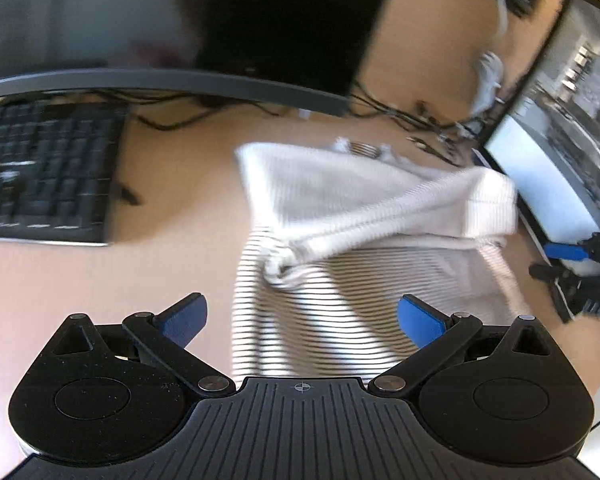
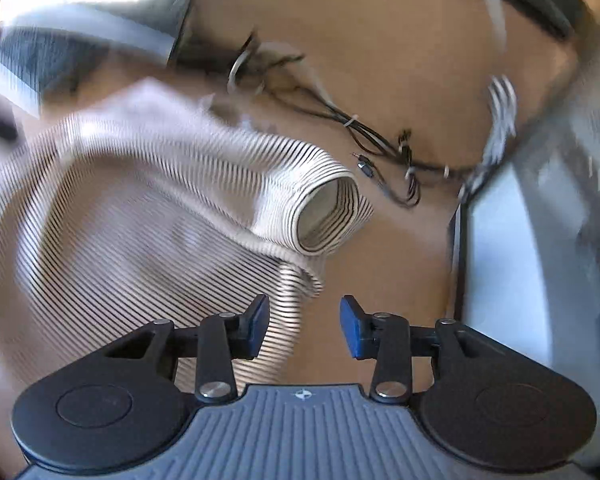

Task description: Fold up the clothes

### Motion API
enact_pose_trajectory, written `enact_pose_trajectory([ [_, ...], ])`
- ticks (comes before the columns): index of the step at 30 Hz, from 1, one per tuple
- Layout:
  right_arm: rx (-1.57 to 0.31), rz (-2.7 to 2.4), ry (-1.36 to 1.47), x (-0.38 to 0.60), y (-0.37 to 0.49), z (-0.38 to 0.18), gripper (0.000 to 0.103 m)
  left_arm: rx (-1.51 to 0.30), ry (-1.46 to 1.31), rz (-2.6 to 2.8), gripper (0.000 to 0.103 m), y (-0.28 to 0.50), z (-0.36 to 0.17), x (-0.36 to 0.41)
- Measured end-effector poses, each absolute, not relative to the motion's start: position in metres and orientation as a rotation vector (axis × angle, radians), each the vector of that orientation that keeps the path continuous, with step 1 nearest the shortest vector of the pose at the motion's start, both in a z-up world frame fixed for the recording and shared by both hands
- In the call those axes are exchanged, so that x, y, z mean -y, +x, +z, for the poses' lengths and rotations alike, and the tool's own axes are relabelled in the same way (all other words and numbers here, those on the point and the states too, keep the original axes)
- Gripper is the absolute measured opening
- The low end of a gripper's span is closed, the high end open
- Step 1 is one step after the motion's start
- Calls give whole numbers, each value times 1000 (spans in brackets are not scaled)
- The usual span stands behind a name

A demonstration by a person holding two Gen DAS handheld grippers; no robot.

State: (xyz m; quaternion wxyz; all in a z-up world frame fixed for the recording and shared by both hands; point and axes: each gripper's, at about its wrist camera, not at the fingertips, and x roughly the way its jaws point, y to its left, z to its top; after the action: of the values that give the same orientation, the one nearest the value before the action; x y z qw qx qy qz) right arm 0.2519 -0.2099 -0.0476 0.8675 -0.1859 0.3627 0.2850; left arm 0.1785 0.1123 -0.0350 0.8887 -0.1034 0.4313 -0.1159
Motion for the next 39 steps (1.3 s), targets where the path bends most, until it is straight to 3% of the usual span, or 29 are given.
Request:
enact_pose_trajectory([
  [4,-792,540,87,236,290,-20,41,-925,-203,-319,103,189,-42,-83],
  [8,-889,487,415,231,345,-36,42,-989,-192,-337,103,194,-57,-67],
  [10,-932,480,436,216,361,-51,40,-1012,-183,-340,103,194,-64,-62],
  [11,-949,492,444,208,367,-55,30,-1003,-170,-341,103,192,-66,-60],
  [12,-966,503,452,201,374,-60,12,-995,-155,-343,103,191,-66,-59],
  [13,-982,514,460,194,380,-64,8,-991,-145,-347,103,189,-67,-60],
  [20,-589,705,365,190,353,34,5,-977,-267,-359,103,188,-68,-79],
  [23,-603,635,270,199,345,20,5,-974,-270,-363,103,186,-67,-80],
  [26,-745,509,174,205,342,-33,5,-977,-247,-371,103,184,-66,-79],
  [29,-826,458,158,215,329,-65,8,-979,-213,-378,103,182,-66,-75],
  [31,-828,489,239,221,324,-63,18,-976,-186,-382,103,180,-66,-71],
  [33,-781,499,255,218,326,-54,43,-964,-149,-380,103,177,-67,-67],
  [37,-751,522,212,194,349,-55,49,-947,-68,-378,103,173,-69,-58],
  [38,-774,533,216,188,353,-60,40,-946,-55,-377,103,172,-69,-56],
  [39,-797,545,221,183,356,-64,20,-948,-53,-378,103,172,-69,-56],
])
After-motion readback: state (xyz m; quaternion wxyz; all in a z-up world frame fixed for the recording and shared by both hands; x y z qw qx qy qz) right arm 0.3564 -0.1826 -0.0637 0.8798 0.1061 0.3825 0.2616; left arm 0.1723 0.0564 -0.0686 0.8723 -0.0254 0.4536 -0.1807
